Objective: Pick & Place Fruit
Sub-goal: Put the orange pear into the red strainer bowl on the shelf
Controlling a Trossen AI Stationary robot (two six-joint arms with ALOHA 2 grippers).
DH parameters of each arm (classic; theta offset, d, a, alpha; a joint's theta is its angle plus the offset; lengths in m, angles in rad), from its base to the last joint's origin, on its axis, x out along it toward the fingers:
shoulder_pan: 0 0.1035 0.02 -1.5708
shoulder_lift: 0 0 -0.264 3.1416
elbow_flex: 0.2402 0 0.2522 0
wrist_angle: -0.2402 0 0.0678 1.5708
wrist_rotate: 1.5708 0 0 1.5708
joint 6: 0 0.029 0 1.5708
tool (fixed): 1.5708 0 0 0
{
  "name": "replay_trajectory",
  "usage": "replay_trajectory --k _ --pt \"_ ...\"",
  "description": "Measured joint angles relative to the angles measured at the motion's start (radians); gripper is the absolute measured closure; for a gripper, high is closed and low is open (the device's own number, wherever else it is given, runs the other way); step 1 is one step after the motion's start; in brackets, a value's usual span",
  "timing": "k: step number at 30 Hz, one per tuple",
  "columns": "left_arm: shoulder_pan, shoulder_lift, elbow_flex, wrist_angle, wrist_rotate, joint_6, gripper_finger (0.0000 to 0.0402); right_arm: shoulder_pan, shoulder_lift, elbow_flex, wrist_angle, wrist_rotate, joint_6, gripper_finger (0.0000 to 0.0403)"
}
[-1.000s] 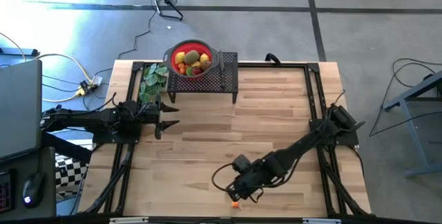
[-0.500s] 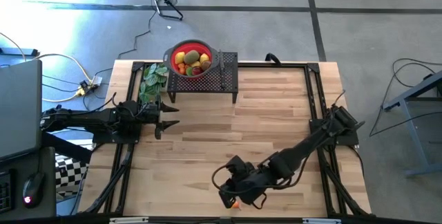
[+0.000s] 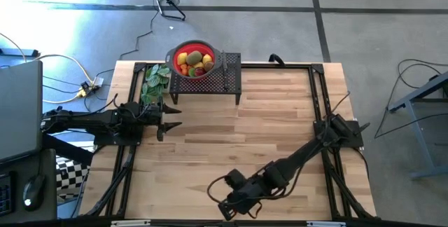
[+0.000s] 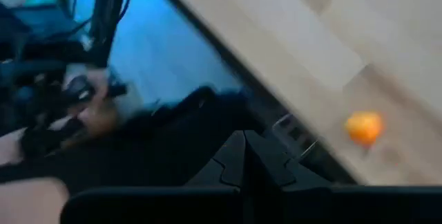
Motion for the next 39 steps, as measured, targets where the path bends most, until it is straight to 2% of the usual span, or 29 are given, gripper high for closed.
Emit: replay_trajectory --k 5,8,11,18,26,33,36,39 --pt "0.000 0.000 0.000 -0.002 0.000 0.000 0.0174 -0.010 0.056 0.120 -0.183 -0.148 0.036 0.0400" --pt "0.000 0.000 0.000 -0.005 0.001 -0.001 0.0174 -0.008 0.106 0.203 -0.243 -0.171 0.013 0.0400" --pt "0.000 0.000 0.000 -0.010 0.001 -0.001 0.0174 -0.007 0.144 0.252 -0.273 -0.135 -0.067 0.0400" --pt "0.000 0.000 0.000 -0.026 0.001 0.001 0.0174 0.011 0.197 0.250 -0.344 -0.017 -0.186 0.0400" --pt "0.000 0.000 0.000 -0.026 0.001 0.003 0.0174 0.012 0.202 0.240 -0.396 -0.022 -0.215 0.0400" --pt "0.000 0.000 0.000 -0.026 0.001 0.003 0.0174 0.013 0.241 0.239 -0.392 -0.070 -0.349 0.0400" --pt "0.000 0.000 0.000 -0.026 0.001 0.004 0.0174 0.003 0.270 0.239 -0.402 -0.135 -0.413 0.0396" --pt "0.000 0.000 0.000 -0.026 -0.005 0.004 0.0174 -0.010 0.293 0.239 -0.404 -0.200 -0.449 0.0372"
